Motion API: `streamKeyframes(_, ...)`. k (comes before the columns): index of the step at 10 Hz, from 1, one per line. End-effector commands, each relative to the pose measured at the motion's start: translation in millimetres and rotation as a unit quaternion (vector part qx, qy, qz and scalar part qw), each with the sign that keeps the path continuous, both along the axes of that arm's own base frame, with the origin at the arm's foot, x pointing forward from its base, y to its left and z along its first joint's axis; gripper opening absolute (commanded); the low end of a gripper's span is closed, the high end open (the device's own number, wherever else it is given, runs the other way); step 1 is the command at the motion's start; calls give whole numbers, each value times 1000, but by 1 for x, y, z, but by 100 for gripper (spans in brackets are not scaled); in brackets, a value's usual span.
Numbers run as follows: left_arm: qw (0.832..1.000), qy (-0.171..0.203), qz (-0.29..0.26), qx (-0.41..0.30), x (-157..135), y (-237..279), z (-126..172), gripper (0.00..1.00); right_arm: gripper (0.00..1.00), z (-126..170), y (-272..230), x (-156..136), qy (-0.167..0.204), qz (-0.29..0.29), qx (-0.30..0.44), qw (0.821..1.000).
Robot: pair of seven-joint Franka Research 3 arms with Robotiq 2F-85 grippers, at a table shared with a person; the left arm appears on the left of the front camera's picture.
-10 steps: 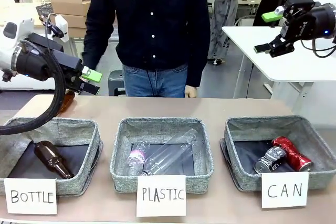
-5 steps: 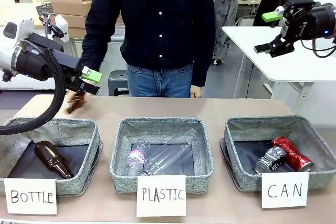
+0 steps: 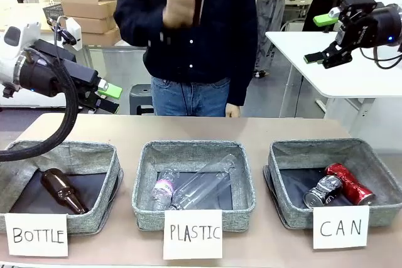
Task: Sort the can waste into the basket.
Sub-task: Pick up the can waste from the table and place it in the right Fabric basket.
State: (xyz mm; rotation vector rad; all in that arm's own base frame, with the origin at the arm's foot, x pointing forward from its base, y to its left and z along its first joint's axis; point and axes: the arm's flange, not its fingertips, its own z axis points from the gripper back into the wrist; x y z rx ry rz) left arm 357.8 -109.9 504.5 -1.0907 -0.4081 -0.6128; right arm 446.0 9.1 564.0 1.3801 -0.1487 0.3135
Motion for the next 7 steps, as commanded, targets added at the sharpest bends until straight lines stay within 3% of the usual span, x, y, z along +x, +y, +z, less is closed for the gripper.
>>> streamKeyframes(1, 1000, -1, 5, -9, 1, 1, 2, 100, 100, 1, -1, 1, -10, 5, 3, 1000)
streamKeyframes(7, 1000, -1, 5, -9, 1, 1, 2, 100, 100, 1, -1, 1, -10, 5, 3, 1000)
